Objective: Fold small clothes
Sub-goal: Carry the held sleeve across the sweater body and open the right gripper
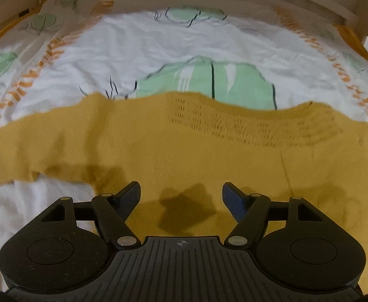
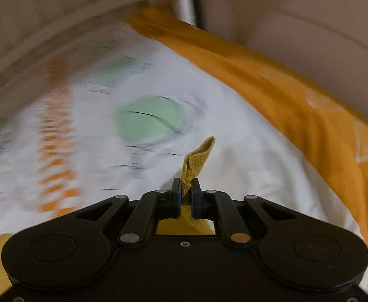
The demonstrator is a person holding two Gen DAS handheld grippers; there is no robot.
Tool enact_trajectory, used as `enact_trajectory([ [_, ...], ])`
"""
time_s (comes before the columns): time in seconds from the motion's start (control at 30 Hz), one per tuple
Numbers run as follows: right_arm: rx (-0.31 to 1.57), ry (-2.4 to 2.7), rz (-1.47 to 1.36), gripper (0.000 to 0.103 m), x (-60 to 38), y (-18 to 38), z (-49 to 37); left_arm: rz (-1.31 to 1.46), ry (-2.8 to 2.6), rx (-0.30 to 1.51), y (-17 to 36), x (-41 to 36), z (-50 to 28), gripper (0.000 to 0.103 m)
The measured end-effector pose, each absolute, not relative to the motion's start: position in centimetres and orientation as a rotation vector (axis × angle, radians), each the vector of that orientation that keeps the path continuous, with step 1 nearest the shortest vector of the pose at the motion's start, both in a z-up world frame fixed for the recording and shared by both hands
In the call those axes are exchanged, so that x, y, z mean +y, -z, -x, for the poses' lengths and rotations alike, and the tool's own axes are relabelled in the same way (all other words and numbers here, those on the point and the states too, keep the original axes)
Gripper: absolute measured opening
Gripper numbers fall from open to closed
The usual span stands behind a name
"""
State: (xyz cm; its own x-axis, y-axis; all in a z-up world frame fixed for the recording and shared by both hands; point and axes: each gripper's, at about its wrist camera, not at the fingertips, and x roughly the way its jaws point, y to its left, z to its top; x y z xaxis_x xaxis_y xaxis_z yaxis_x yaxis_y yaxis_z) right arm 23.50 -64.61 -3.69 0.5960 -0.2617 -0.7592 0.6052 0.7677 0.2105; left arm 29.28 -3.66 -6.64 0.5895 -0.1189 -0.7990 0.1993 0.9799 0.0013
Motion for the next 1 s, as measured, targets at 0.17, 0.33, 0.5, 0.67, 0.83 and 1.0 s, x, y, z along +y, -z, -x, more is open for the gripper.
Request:
enact_trajectory([
  [0.17,0.729,0.353,-0.471,0.013,-57.3,-2.3,-25.2,-0.167,0.195,0.901,4.0,-3.4,-29.4,0.071],
  [0.33,0.703,0.171,-0.491,0.013,-48.7,-6.3,-27.7,-0.179,0.2,0.873,2.2,-1.8,-30.0,0.071],
  [0.5,0.716,-0.021,-0.489,0.013,-38.9,-7.4,-30.5,-0.07,0.188,0.916,1.2,1.2,-31.3,0.071],
  [0.67,0.764,-0.165,-0.486,0.013,-29.8,-5.4,-33.2,-0.079,0.129,0.889,0.4,3.9,-31.6,0.071],
  [0.83,0.834,-0.239,-0.465,0.013,-22.7,-1.6,-34.8,-0.107,0.066,0.88,0.2,5.8,-32.0,0.071],
  [1.0,0.877,-0.275,-0.462,0.013,-18.2,1.0,-35.2,-0.097,0.049,0.877,-0.1,7.0,-32.1,0.071],
])
